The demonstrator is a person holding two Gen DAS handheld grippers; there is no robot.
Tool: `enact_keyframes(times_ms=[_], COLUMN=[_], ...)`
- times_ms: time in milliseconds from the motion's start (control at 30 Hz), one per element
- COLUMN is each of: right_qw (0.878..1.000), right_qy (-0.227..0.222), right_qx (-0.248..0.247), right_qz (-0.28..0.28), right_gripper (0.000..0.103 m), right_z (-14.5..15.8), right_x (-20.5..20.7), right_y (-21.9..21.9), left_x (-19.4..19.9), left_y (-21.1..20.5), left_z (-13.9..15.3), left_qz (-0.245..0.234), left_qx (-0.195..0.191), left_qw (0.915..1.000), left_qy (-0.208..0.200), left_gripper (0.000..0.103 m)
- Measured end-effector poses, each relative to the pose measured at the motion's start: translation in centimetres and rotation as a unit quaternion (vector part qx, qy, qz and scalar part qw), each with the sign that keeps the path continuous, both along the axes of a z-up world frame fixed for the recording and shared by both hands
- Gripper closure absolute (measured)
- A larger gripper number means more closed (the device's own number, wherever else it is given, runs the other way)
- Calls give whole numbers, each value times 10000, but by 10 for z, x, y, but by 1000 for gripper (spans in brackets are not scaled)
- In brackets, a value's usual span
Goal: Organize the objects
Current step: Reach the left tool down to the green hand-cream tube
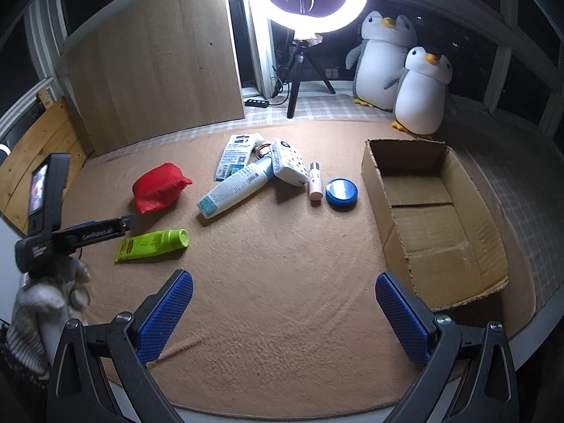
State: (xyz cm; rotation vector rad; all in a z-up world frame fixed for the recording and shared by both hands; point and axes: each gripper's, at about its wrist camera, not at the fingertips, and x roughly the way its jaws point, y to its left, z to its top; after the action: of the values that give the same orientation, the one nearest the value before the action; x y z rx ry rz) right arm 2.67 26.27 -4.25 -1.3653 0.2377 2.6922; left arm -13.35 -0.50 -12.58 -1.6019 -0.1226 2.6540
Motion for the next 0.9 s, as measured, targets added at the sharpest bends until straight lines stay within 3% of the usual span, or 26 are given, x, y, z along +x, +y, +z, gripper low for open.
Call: enact_keyframes(times_ms=[233, 400, 500, 900], right_qw=[9999, 9998, 9997, 9996], right_qy=[-62, -121, -142, -203], right_qx=[-19, -46, -45, -186], right_qz=[-139, -177, -173, 82], right_gripper=[1, 1, 1, 1], right_z=[-3, -6, -7, -13], right_x=[6, 8, 8, 3], right_y=[9, 13, 14, 9], left_x=[-20, -23, -17, 26], left_y=[0, 1, 6, 45], left_z=[-27, -40, -45, -51], left_qz=[-9, -75, -193, -869], left_qx=[104, 281, 353, 435], left_qw=[9994, 9984, 9980, 9942], left_qy=[-320, -480, -493, -451], left_gripper=[23, 45, 53, 58])
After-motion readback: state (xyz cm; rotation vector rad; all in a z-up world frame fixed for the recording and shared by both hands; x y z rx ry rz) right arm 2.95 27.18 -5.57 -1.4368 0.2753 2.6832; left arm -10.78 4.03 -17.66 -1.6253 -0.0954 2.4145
